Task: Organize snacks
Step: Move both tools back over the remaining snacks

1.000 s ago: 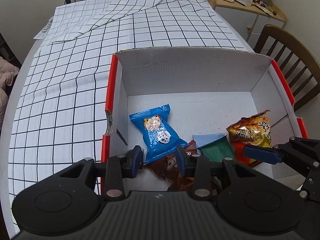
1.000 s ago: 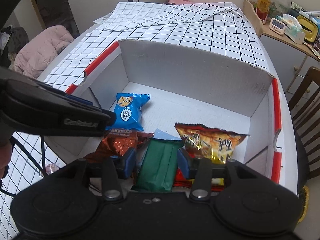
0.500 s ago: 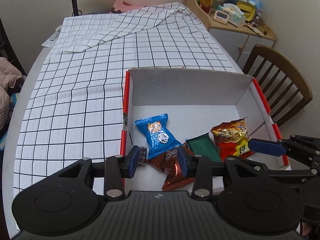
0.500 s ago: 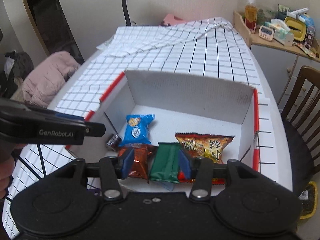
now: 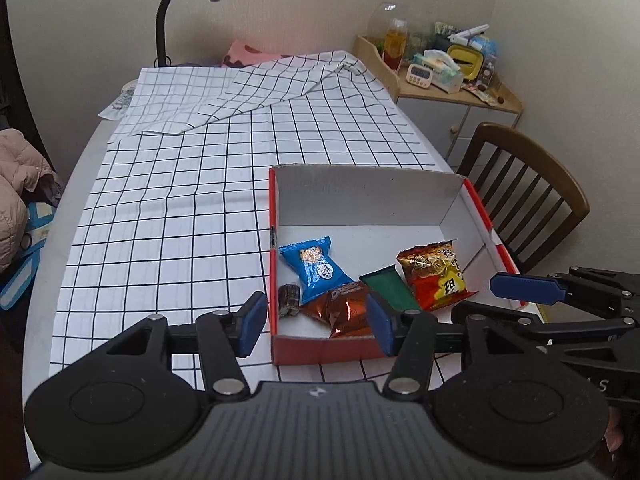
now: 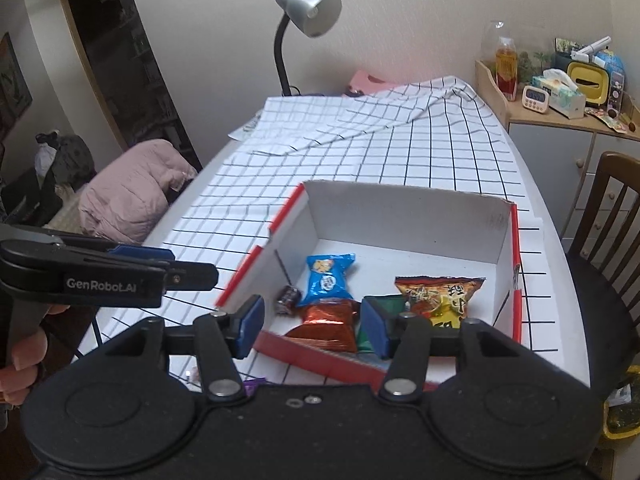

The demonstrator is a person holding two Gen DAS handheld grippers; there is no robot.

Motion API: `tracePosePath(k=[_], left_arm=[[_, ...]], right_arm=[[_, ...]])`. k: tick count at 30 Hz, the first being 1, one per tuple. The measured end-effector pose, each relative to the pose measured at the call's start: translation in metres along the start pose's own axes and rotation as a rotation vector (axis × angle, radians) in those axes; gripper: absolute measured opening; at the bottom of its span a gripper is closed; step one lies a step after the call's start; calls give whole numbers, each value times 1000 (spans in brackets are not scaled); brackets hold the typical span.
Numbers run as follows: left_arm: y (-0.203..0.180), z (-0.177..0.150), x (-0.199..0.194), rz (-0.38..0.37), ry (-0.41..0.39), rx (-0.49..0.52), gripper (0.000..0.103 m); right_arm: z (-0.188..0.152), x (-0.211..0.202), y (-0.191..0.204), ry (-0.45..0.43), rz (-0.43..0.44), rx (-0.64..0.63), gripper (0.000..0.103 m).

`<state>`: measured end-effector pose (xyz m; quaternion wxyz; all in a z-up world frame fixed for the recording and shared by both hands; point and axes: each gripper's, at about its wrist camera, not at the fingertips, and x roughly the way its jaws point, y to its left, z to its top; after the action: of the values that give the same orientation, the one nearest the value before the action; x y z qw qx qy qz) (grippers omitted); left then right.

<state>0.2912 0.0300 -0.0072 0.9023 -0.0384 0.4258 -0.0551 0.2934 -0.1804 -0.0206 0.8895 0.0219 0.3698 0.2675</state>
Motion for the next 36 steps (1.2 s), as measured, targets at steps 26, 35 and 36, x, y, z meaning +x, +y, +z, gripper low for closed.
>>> tracePosePath(k=[26,35,36], left_arm=[[80,-115,-43,-17,37,-74,82],[92,-139,-6,20,102,-15,82],[93,-139,0,22,108,-6,82]], right_arm=[[-121,-17,69,94,74,29,103],[-166,24,99,235,-50,-30,102],[-170,26,101,237,-66,-27,102]])
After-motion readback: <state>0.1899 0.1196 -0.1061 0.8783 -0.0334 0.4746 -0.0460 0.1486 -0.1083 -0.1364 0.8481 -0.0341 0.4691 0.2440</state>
